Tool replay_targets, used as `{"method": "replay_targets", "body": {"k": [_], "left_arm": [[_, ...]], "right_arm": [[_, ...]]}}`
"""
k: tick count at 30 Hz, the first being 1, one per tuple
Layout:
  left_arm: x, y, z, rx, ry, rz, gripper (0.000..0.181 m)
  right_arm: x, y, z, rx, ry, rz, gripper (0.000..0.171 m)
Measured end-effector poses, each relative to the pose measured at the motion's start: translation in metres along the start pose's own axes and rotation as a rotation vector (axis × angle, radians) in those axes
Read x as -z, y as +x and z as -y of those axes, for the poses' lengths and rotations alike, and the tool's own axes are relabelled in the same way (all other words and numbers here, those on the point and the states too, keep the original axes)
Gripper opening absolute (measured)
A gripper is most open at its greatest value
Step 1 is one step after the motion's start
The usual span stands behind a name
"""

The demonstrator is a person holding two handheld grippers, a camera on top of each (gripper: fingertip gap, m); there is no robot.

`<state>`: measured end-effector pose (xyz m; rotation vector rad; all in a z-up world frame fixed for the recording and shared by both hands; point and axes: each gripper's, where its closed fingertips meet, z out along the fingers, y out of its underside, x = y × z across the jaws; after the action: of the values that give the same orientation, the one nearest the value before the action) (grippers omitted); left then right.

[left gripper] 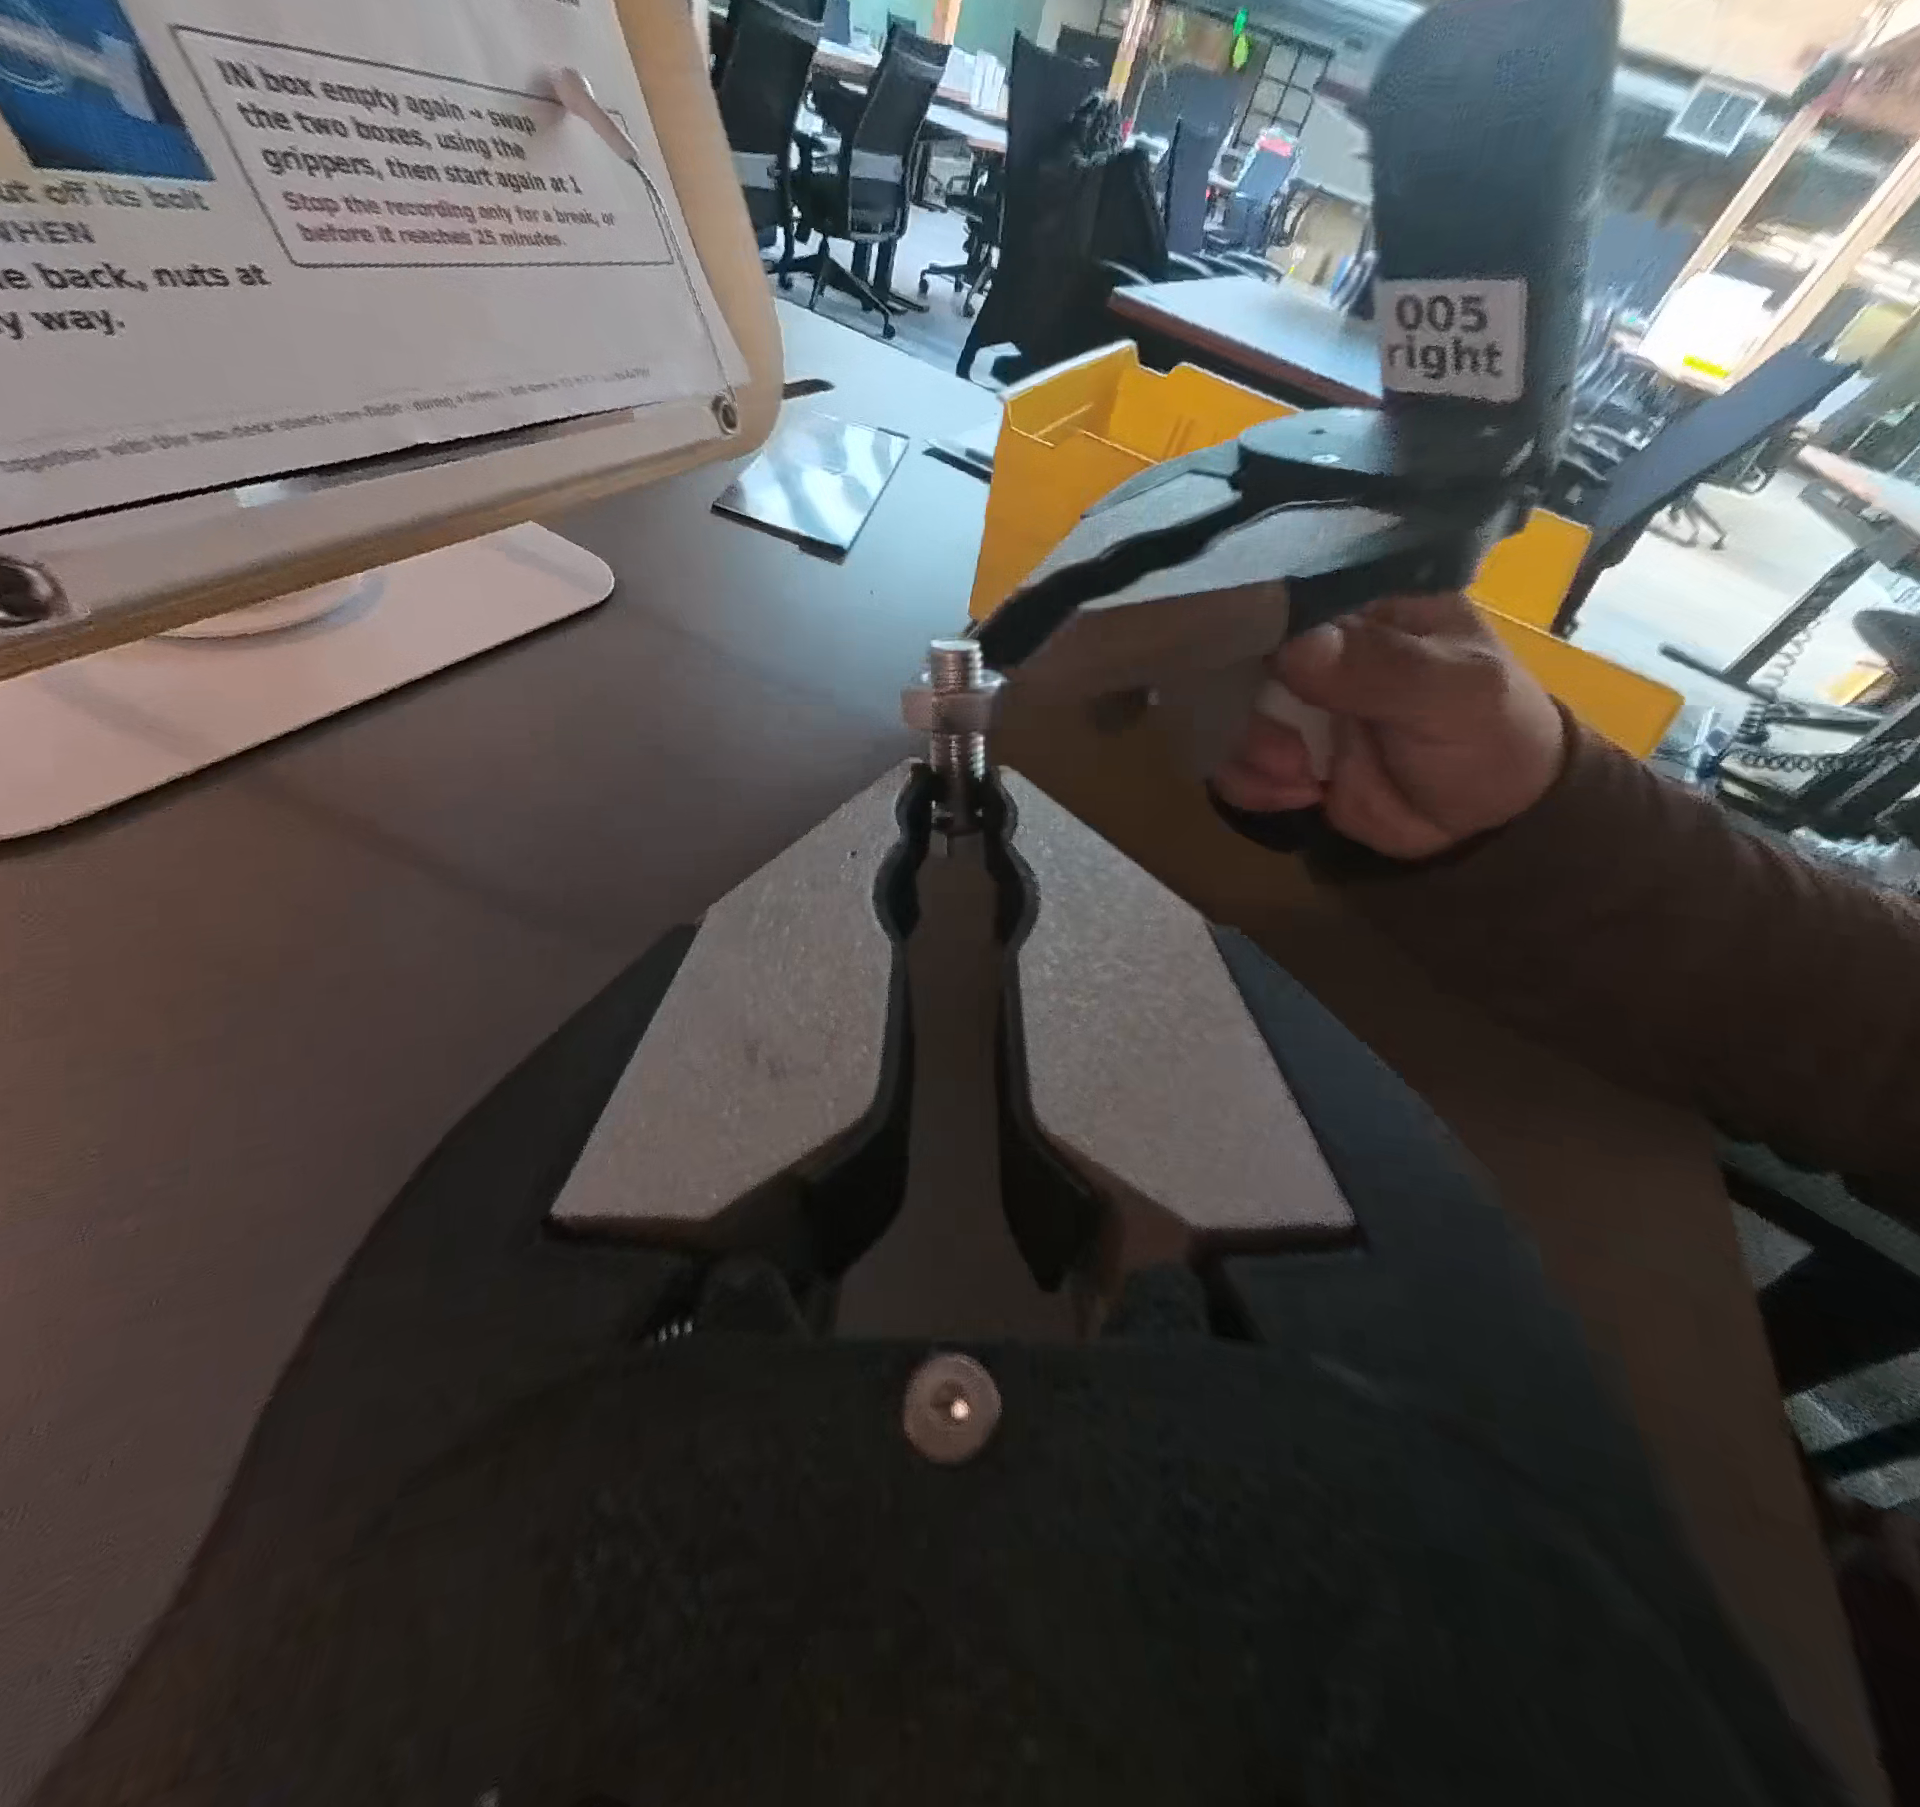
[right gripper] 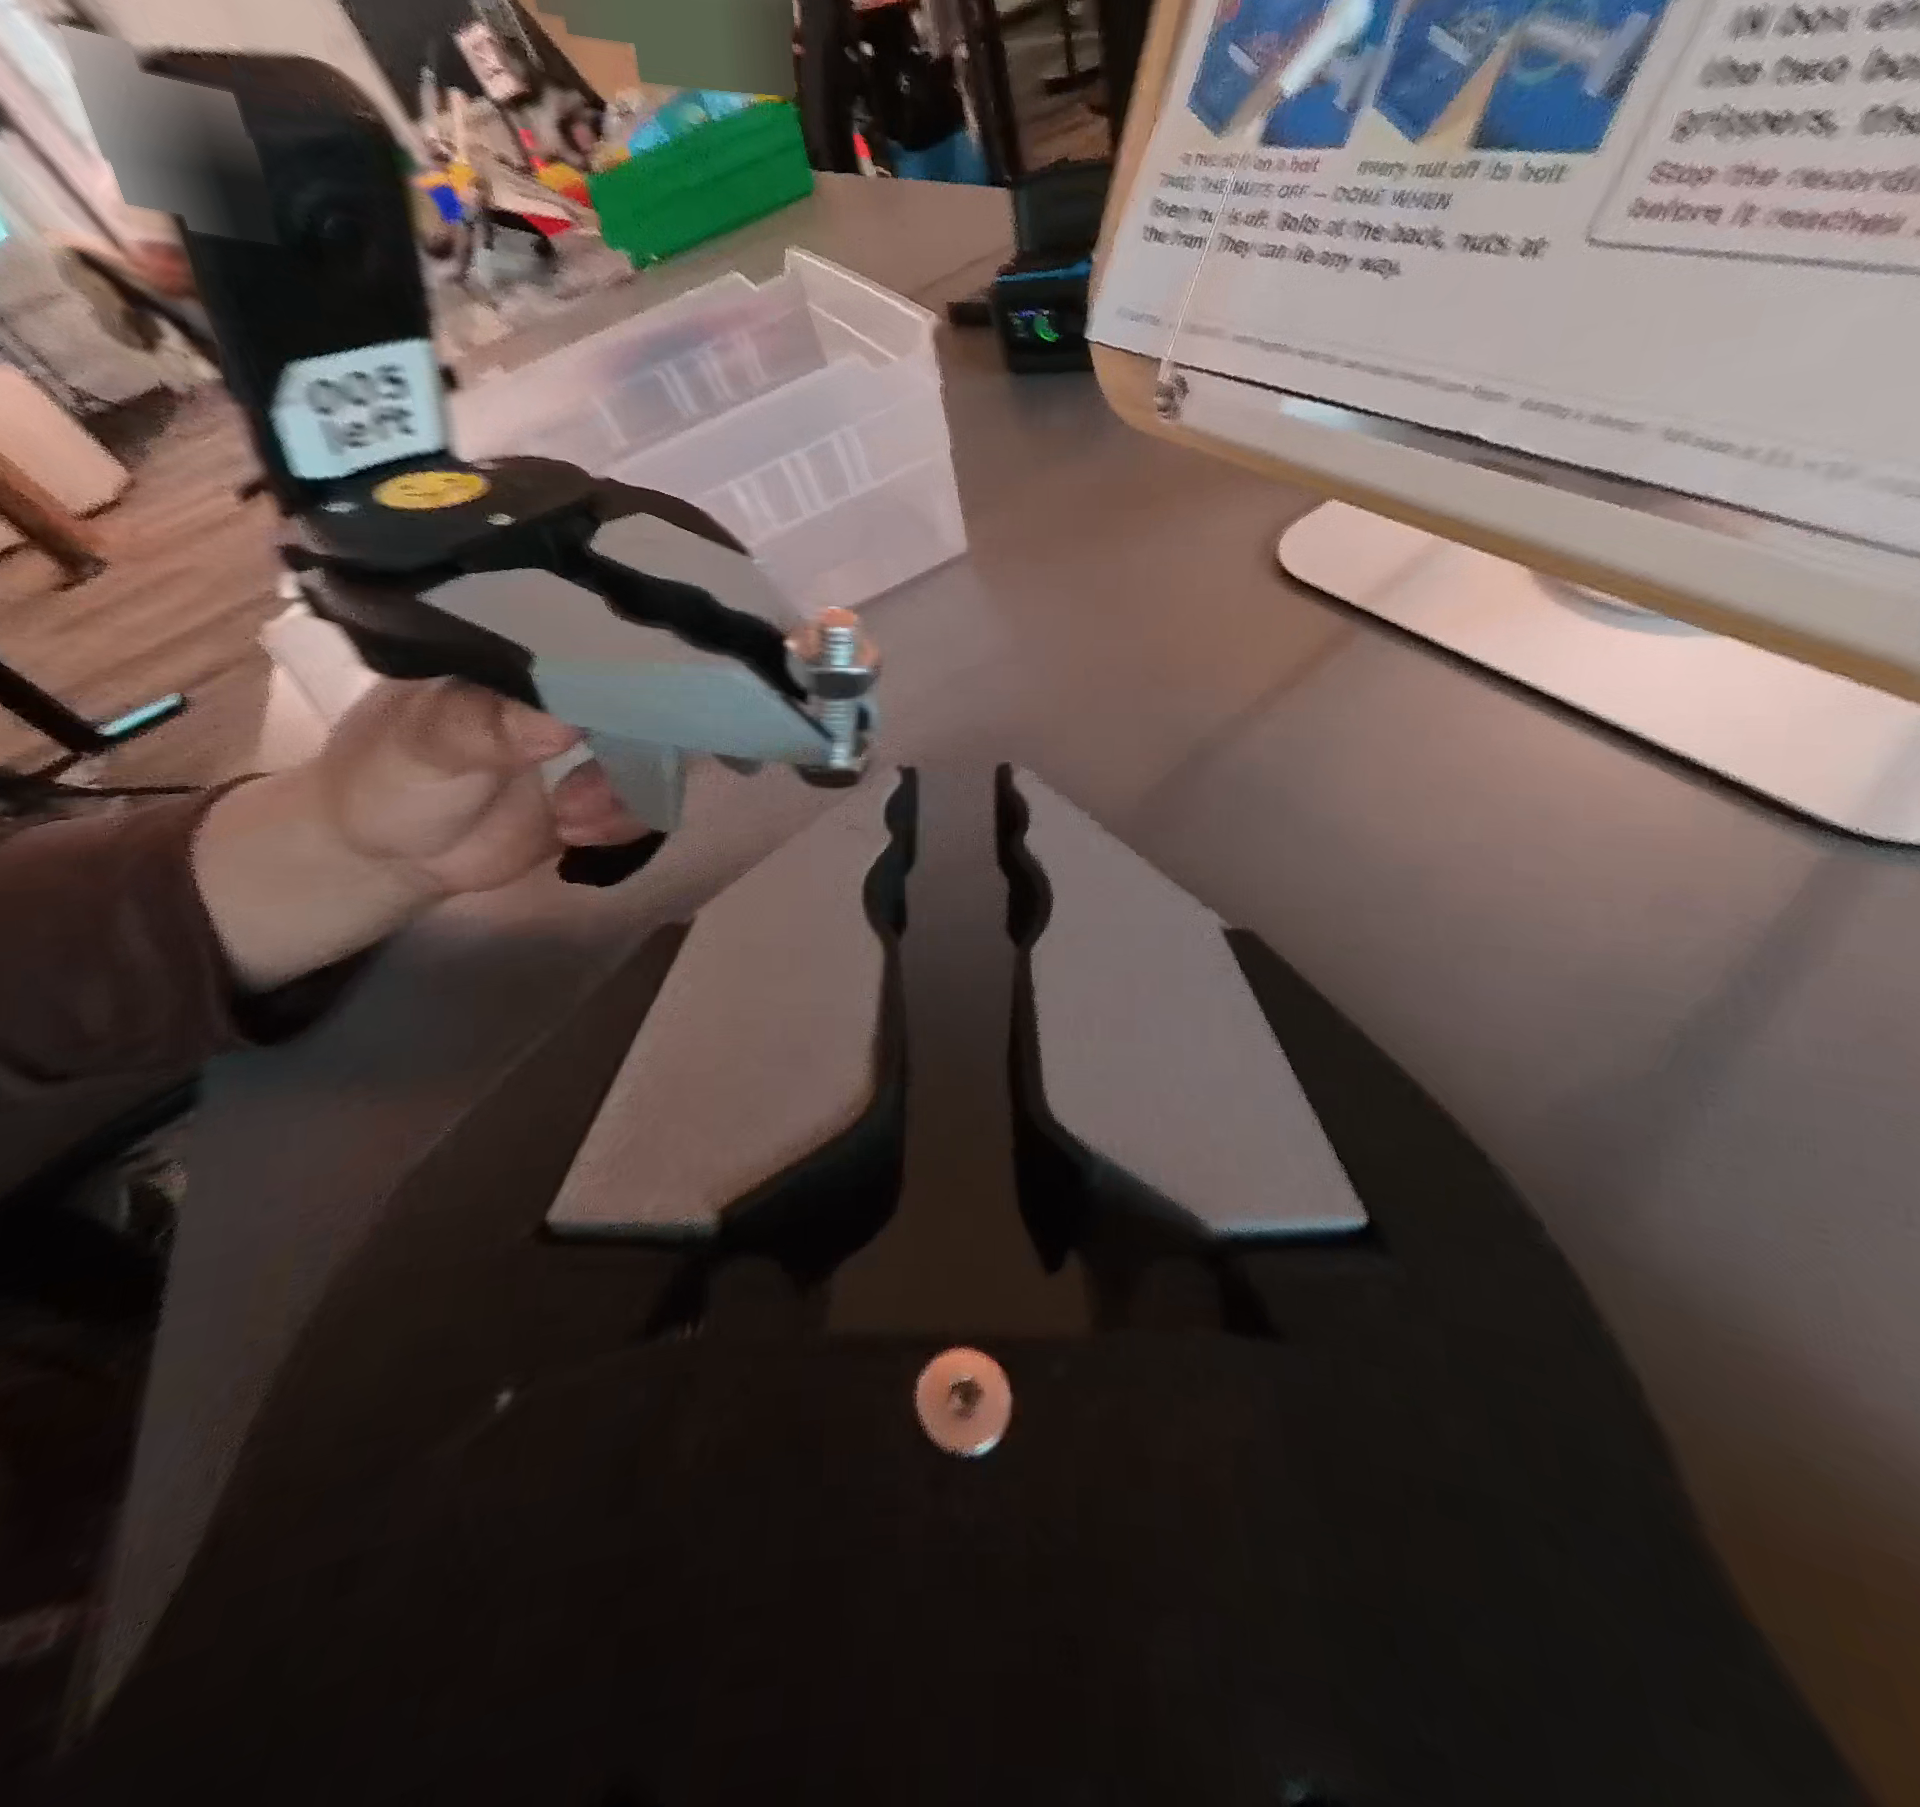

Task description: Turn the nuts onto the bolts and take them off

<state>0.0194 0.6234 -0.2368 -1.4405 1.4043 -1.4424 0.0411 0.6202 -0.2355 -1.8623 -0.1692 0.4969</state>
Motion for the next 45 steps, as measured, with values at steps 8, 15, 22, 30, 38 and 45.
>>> {"method": "replay_targets", "body": {"k": [8, 15, 22, 30, 38, 45], "left_arm": [[-0.004, 0.010, 0.000, -0.085, -0.016, 0.013, 0.008], [0.002, 0.011, 0.005, -0.068, 0.011, -0.022, 0.008], [0.001, 0.015, 0.008, -0.068, 0.024, -0.025, 0.008], [0.007, 0.012, 0.015, -0.009, 0.069, -0.064, 0.008], [-0.001, 0.020, 0.006, -0.007, 0.025, -0.098, 0.008], [0.008, 0.013, 0.014, -0.005, 0.060, -0.077, 0.008]], "right_arm": [[-0.003, -0.016, 0.011, -0.060, 0.071, 0.095, 0.026], [0.004, -0.027, 0.024, -0.074, 0.147, 0.170, 0.033], [0.000, -0.024, 0.020, -0.086, 0.128, 0.132, 0.024], [0.007, -0.022, 0.028, -0.063, 0.176, 0.124, 0.025], [-0.002, -0.025, 0.020, -0.081, 0.146, 0.139, 0.029], [0.010, -0.013, 0.027, -0.099, 0.195, 0.110, 0.026]]}}
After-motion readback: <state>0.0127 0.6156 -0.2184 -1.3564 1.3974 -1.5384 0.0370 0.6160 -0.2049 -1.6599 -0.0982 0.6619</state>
